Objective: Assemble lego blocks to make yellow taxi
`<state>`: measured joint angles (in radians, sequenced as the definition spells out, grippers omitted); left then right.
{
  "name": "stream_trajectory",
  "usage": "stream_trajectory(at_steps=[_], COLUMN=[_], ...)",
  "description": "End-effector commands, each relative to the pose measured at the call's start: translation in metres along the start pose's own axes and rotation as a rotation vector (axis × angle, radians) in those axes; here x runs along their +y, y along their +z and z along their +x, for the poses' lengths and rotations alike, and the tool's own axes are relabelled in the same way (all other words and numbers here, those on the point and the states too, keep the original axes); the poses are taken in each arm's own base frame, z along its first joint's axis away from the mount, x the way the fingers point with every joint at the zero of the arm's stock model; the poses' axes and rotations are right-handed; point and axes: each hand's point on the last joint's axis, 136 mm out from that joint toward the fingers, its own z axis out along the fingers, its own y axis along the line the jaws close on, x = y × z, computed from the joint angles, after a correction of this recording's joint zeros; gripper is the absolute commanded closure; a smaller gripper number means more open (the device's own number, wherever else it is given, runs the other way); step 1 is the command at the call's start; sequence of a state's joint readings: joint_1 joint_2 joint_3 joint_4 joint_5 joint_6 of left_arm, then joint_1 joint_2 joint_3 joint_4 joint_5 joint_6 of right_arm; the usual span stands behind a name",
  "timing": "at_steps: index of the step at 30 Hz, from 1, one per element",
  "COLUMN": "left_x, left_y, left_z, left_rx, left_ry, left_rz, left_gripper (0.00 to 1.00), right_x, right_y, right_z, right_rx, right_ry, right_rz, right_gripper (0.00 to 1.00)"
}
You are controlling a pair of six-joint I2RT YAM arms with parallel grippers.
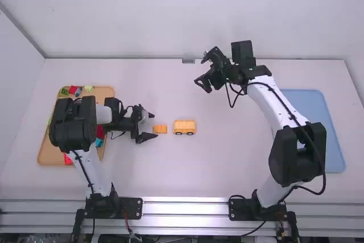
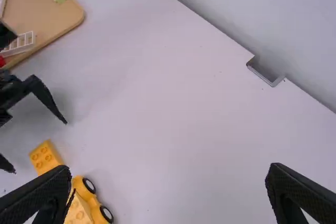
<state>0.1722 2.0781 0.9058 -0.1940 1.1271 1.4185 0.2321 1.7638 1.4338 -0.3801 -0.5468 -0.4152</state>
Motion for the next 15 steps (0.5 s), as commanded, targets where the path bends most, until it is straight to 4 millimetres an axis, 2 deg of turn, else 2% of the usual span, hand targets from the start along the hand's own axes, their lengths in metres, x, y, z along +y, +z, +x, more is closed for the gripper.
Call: stream_trajectory(at_steps=[1,5,10,15], left_x=[-0.008,-0.01,-0.009,-0.006], left_y=[0.009,0.02,0.021,0.017], left_z=[0.001,0.007,0.012,0.017], left_rx=[-0.04,-0.026,0.01,0.028], left_ry=[0.096,0.09,0.095,0.085], left_rz=[0.045,0.077,0.076,0.063], left_gripper=[0.12,0.28,0.42,0.43], right_x=[0.0,0.002,0.002,0.002], right_y=[-0.007,-0.007,-0.007,-0.007], right_z=[-0.01,-0.012,-0.011,-0.011], right_rx=[-0.023,-0.029,-0.029,-0.028], right_ry=[-0.014,-0.014,-0.014,-0.015], right_rz=[0.004,-0.009,-0.007,-0.008], right_gripper=[0.01,0.01,0.02,0.01])
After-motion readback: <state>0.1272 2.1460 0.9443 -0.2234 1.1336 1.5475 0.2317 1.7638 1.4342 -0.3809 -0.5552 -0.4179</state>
